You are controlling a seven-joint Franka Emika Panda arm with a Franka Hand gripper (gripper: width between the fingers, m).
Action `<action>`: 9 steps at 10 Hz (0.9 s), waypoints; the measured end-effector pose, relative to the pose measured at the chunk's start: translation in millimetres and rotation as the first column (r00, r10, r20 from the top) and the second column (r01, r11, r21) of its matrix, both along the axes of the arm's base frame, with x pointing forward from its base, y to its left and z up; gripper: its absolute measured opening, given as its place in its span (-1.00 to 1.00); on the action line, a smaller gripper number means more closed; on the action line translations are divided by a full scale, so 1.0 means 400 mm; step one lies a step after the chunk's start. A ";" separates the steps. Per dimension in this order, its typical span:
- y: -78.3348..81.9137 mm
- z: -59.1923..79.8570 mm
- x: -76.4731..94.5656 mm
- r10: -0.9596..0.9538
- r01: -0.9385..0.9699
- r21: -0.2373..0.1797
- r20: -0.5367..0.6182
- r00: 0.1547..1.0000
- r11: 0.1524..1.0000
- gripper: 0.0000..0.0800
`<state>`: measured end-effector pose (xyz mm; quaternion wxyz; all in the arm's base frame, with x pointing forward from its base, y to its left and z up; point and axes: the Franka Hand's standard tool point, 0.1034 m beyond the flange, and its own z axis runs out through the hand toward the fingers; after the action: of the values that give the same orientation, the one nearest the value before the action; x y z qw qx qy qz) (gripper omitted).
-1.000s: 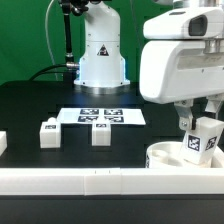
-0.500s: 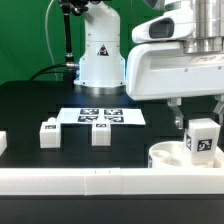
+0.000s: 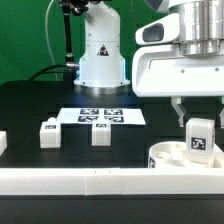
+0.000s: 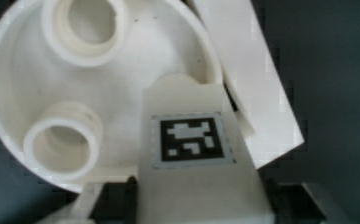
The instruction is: Assemble stool
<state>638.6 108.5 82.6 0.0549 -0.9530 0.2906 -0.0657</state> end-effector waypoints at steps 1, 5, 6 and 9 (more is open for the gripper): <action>0.001 0.000 0.000 -0.052 0.052 0.007 -0.003 0.999 0.999 -0.15; 0.007 -0.001 -0.005 -0.404 0.406 0.051 -0.039 0.914 0.913 -0.15; 0.009 -0.001 -0.006 -0.501 0.503 0.064 -0.053 0.864 0.862 -0.15; 0.013 0.000 -0.008 -0.708 0.713 0.082 -0.086 0.701 0.696 -0.15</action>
Offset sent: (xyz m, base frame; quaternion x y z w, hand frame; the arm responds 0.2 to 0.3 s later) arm -0.0034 0.0122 0.0002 -0.0111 -0.0030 0.2672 0.9636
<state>635.4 113.9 82.4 0.0704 -0.7638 0.6401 -0.0430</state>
